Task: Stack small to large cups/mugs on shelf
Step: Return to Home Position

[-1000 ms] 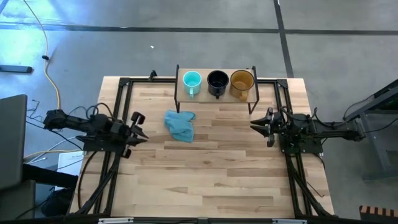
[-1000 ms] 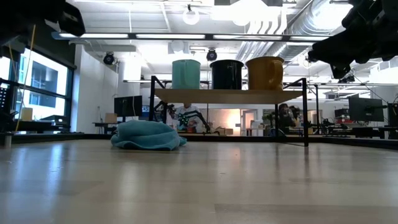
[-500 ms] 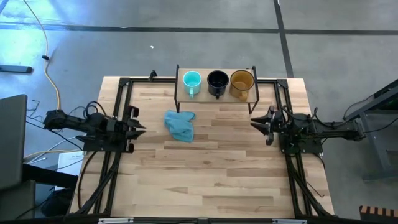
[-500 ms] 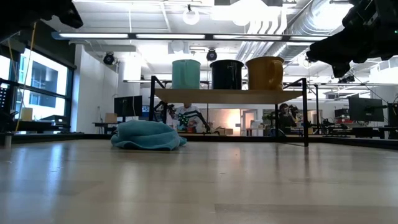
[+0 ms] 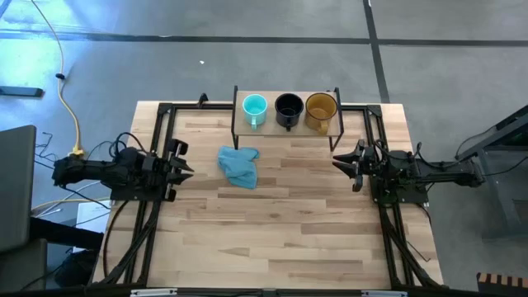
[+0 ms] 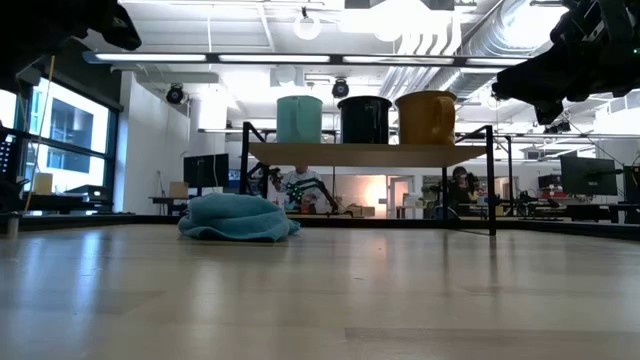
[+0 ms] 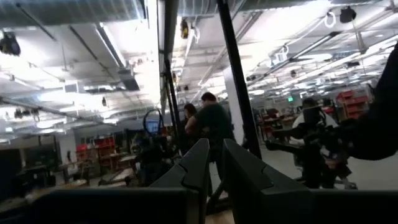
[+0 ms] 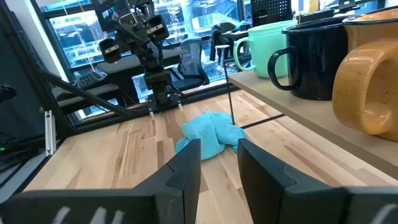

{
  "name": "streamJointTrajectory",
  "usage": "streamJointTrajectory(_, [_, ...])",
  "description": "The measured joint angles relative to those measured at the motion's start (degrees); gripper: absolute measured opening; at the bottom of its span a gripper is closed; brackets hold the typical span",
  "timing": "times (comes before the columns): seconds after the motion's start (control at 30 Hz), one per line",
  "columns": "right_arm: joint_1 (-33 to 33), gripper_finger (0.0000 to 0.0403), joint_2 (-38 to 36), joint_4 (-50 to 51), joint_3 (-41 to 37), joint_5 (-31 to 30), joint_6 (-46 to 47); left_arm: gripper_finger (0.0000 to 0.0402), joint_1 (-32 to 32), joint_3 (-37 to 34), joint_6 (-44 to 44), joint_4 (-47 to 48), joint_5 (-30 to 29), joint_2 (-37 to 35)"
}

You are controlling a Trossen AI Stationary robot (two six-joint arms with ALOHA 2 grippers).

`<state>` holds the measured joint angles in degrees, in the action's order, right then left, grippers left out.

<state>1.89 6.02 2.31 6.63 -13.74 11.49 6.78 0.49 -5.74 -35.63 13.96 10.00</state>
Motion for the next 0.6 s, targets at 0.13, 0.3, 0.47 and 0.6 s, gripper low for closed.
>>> streamJointTrajectory(0.13, [0.0, 0.0096, 0.0, -0.02, 0.0, 0.02, 0.11, 0.0037, -0.04, 0.02, 1.32, 3.77, 0.01, 0.0])
streamJointTrajectory(0.3, [0.0, 0.0096, 0.0, -0.02, 0.0, 0.09, 0.18, 0.0037, -0.04, 0.02, 2.8, 7.81, 0.05, 0.0])
streamJointTrajectory(0.47, [0.0, 0.0096, 0.0, -0.04, 0.0, 0.17, 0.22, 0.0037, -0.04, 0.02, 2.84, 8.84, 0.63, 0.0])
streamJointTrajectory(0.6, [0.0, 0.0096, 0.0, -0.04, 0.0, 0.17, 0.22, 0.0037, -0.04, 0.02, 3.09, 11.26, 0.63, 0.0])
